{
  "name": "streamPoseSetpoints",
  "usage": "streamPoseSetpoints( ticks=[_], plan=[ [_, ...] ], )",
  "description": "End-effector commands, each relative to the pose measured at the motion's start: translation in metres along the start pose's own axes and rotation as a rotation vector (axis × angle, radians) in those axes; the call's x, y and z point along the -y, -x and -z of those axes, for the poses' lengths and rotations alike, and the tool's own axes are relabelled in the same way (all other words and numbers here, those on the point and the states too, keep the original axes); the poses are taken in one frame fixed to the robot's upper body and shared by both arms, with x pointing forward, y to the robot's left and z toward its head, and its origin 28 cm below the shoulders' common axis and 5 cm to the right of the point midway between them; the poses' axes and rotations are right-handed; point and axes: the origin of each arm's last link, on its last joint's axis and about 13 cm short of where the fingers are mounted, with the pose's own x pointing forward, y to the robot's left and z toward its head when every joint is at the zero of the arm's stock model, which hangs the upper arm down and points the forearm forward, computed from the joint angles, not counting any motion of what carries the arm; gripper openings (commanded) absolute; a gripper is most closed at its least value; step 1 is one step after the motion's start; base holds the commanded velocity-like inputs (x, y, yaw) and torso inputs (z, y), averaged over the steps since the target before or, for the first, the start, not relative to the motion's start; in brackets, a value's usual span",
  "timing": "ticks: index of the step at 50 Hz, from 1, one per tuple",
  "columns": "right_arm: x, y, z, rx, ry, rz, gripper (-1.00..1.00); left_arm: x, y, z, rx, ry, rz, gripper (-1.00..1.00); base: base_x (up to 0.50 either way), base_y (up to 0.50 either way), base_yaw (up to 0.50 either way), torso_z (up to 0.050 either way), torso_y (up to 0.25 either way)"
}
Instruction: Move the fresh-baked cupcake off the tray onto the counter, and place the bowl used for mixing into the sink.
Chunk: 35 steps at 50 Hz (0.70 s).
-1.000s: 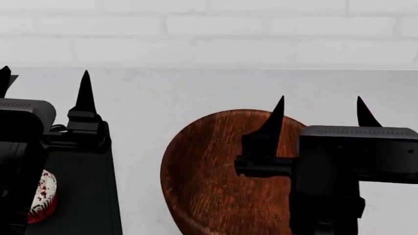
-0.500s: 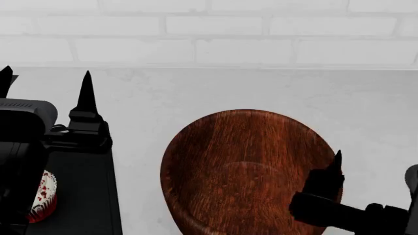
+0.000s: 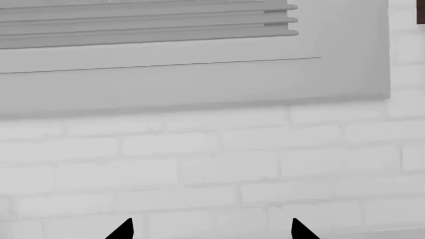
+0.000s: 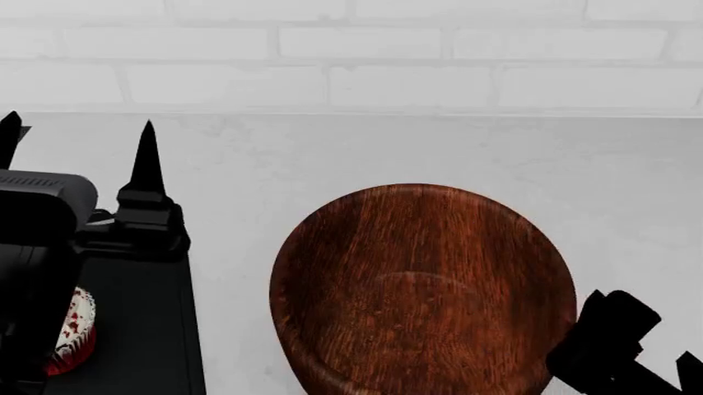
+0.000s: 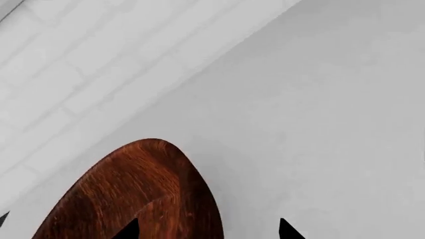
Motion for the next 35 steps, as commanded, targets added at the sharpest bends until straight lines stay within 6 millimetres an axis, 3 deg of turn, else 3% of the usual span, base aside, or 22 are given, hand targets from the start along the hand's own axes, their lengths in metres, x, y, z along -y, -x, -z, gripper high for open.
streamPoseSetpoints(
  ticks=[1,12,35],
  plan=[
    [-0.014,0.001,-0.03,-0.157,-0.008,0.013,1.0,-0.003,0.001,-0.003,0.006,0.013,-0.008,1.0,0.0,0.0,0.0,0.0,0.0],
    [-0.014,-0.011,-0.046,-0.218,-0.073,0.012,1.0,-0.001,0.0,-0.002,0.005,0.007,-0.007,1.0,0.0,0.0,0.0,0.0,0.0],
    [-0.016,-0.042,-0.042,-0.275,-0.116,-0.023,1.0,-0.003,0.001,-0.003,0.009,0.013,-0.009,1.0,0.0,0.0,0.0,0.0,0.0]
  ],
)
